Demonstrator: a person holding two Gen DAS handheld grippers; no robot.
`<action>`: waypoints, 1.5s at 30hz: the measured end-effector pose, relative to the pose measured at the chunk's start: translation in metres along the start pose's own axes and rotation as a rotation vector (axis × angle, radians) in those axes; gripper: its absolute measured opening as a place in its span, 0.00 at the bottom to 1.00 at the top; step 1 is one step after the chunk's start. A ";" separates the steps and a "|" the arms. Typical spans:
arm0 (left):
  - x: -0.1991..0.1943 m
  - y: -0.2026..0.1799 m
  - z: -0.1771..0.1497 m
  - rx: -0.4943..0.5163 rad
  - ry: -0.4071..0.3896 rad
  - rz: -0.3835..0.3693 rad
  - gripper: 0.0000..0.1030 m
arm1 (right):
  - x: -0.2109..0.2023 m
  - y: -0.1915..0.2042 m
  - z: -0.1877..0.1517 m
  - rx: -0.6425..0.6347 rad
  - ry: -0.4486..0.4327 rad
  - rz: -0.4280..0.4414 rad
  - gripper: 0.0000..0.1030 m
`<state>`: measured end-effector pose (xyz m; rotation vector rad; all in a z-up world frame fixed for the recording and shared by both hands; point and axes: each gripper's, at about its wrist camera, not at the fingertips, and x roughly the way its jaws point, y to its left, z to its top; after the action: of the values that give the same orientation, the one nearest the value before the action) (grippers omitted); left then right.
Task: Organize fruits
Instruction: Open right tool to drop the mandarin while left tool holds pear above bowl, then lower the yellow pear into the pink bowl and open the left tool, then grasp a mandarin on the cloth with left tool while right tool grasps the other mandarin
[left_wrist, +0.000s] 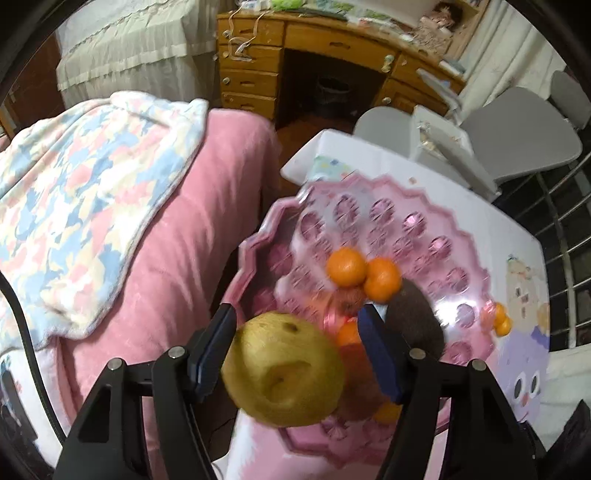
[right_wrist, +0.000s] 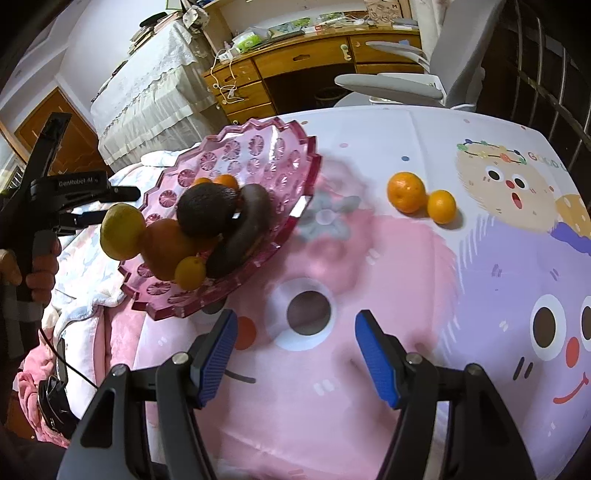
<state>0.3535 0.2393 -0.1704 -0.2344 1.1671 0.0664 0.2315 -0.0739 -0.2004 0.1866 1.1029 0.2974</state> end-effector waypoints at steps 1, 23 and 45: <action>-0.001 -0.004 0.004 0.010 -0.012 -0.010 0.65 | 0.000 -0.003 0.001 0.003 0.001 0.001 0.64; -0.004 -0.128 -0.015 0.056 0.058 -0.098 0.70 | -0.001 -0.064 0.024 -0.026 0.002 -0.001 0.64; 0.053 -0.268 -0.050 0.125 0.208 -0.099 0.82 | -0.002 -0.123 0.052 -0.314 -0.119 -0.086 0.64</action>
<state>0.3759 -0.0361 -0.1982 -0.1913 1.3599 -0.1201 0.2954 -0.1912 -0.2122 -0.1207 0.9299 0.3737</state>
